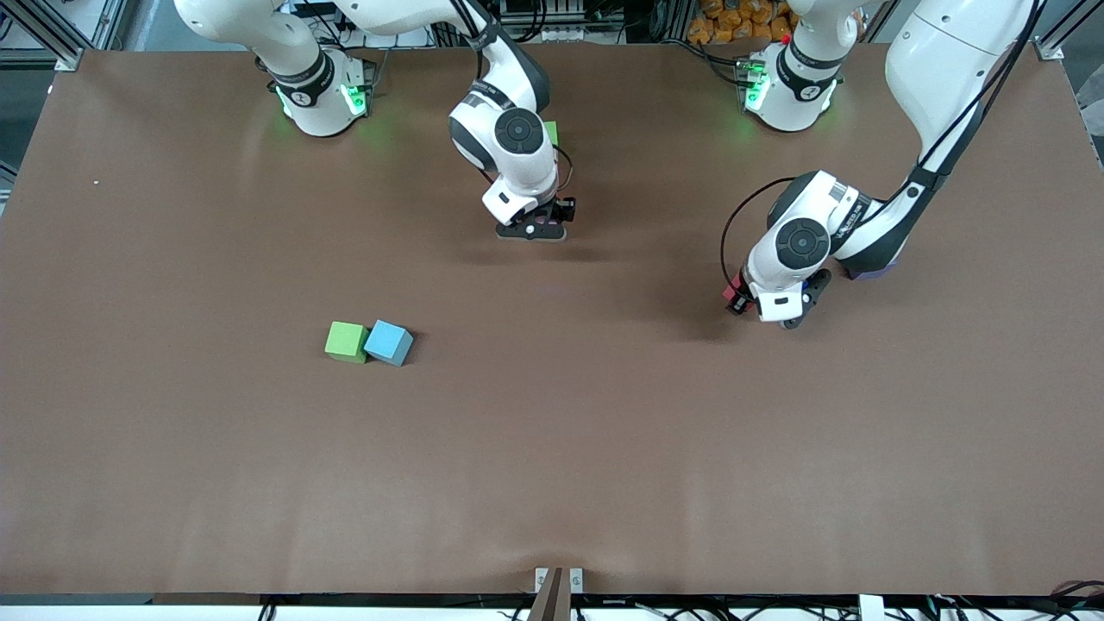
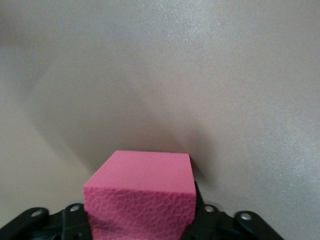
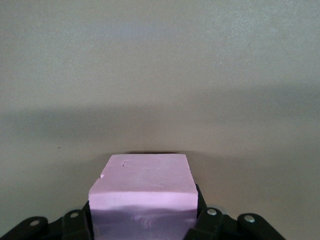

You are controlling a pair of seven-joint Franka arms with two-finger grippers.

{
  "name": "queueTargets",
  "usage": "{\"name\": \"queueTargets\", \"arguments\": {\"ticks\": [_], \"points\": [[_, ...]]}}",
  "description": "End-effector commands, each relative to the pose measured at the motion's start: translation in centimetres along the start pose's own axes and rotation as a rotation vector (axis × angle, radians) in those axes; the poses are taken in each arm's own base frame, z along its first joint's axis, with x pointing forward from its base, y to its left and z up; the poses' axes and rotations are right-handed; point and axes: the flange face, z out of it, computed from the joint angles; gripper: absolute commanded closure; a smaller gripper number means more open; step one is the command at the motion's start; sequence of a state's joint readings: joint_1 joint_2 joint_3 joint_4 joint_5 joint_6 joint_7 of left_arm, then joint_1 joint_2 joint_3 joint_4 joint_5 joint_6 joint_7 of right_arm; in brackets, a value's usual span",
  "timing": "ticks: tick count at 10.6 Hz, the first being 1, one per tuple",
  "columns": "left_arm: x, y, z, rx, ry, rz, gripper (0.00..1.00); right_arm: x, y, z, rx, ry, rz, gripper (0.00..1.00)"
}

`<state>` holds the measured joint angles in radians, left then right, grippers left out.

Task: Arrange blocks into number 1
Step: 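Grasp the magenta cube while the right gripper places pink below orange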

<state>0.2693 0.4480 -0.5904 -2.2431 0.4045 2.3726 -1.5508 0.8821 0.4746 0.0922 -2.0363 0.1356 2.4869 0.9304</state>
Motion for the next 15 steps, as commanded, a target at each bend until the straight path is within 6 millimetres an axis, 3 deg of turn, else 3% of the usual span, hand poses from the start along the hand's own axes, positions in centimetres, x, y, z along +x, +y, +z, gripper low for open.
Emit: {"name": "queueTargets", "arguments": {"ticks": [1, 3, 6, 7, 8, 9, 10, 12, 15], "points": [[0.5, 0.0, -0.2, -0.014, 0.022, 0.004, 1.00, -1.2, 0.2, -0.4, -0.005, 0.001, -0.010, 0.28], [0.2, 0.4, -0.6, -0.021, 0.082, 0.070, 1.00, -1.3, 0.2, -0.4, -0.012, 0.004, -0.021, 0.25], [1.0, 3.5, -4.7, -0.106, 0.125, 0.111, 1.00, -1.4, 0.3, -0.2, -0.018, 0.005, -0.026, 0.24], [0.0, 4.8, -5.5, -0.129, 0.130, 0.138, 1.00, -1.4, 0.3, -0.2, -0.018, 0.005, -0.026, 0.20], [-1.2, 6.2, -6.4, -0.152, 0.131, 0.156, 1.00, -1.4, 0.2, -0.5, -0.016, 0.007, -0.023, 0.00], [-1.8, 7.4, -7.5, -0.180, 0.128, 0.161, 1.00, -1.1, 0.3, -1.2, -0.014, 0.008, -0.019, 0.00], [-2.9, 8.7, -8.0, -0.201, 0.122, 0.177, 1.00, -0.4, 0.6, -3.1, 0.005, 0.021, -0.006, 0.00], [-6.6, 11.9, -9.0, -0.245, 0.111, 0.236, 1.00, 2.6, 2.9, -9.0, 0.028, 0.038, 0.049, 0.00], [-13.1, 14.6, -9.6, -0.278, 0.112, 0.346, 1.00, 9.5, 10.8, -16.7, 0.025, 0.065, 0.048, 0.00]]}}
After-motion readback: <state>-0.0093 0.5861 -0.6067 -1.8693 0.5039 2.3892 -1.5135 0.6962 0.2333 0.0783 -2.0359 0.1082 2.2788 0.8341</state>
